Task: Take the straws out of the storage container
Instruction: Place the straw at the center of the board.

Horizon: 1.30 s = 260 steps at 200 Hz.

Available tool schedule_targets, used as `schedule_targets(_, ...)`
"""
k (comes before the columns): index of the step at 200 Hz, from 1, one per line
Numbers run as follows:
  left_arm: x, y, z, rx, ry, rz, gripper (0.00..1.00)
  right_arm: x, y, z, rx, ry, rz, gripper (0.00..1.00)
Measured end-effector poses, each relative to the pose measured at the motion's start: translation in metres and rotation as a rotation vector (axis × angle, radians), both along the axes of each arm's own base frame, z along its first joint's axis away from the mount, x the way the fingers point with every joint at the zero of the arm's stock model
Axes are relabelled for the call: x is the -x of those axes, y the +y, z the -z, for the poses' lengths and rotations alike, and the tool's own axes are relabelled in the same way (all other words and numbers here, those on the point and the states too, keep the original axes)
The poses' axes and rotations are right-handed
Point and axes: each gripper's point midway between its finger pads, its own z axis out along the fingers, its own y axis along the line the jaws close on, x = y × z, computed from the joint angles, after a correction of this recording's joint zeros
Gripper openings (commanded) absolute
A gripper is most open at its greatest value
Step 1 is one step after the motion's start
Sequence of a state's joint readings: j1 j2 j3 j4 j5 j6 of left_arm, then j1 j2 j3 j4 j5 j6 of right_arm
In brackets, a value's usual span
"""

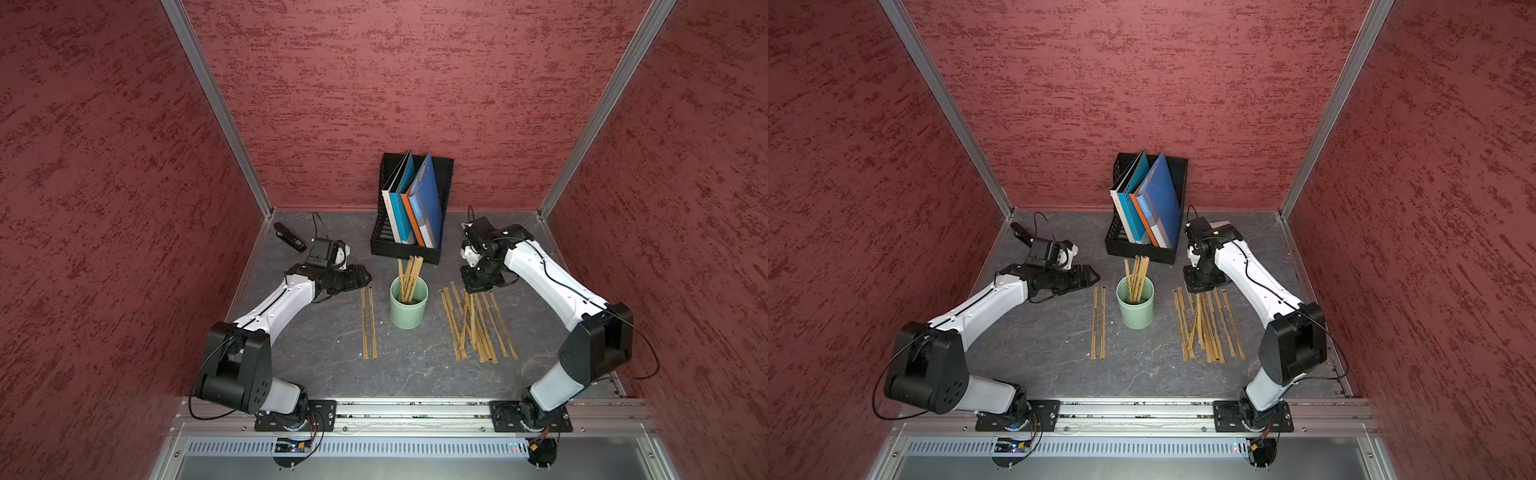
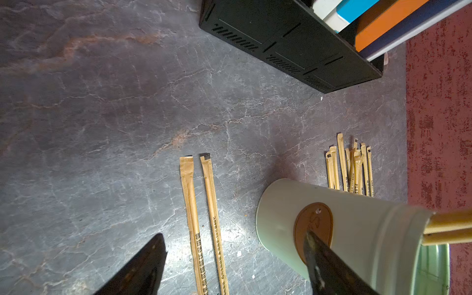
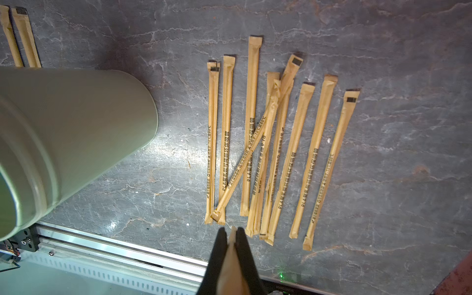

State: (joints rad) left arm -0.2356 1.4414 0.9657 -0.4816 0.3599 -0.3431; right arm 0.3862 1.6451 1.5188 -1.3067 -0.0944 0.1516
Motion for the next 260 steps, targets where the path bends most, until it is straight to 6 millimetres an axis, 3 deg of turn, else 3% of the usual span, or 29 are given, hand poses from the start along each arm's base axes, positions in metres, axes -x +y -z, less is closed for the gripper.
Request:
schedule_targets(62, -0.001, 0.000, 0.000, 0.000, -0.003, -0.001, 0.85, -0.004, 0.002, 0.016, -0.004, 0.033, -0.005, 0.00)
schedule_targets(121, -0.001, 0.000, 0.000, -0.001, -0.003, -0.001, 0.85, 0.001, 0.001, 0.043, 0.000, 0.099, -0.011, 0.00)
schedule_targets(260, 0.000, 0.001, 0.000, -0.002, 0.000, -0.002, 0.85, -0.013, 0.000, 0.072, 0.003, 0.122, 0.004, 0.04)
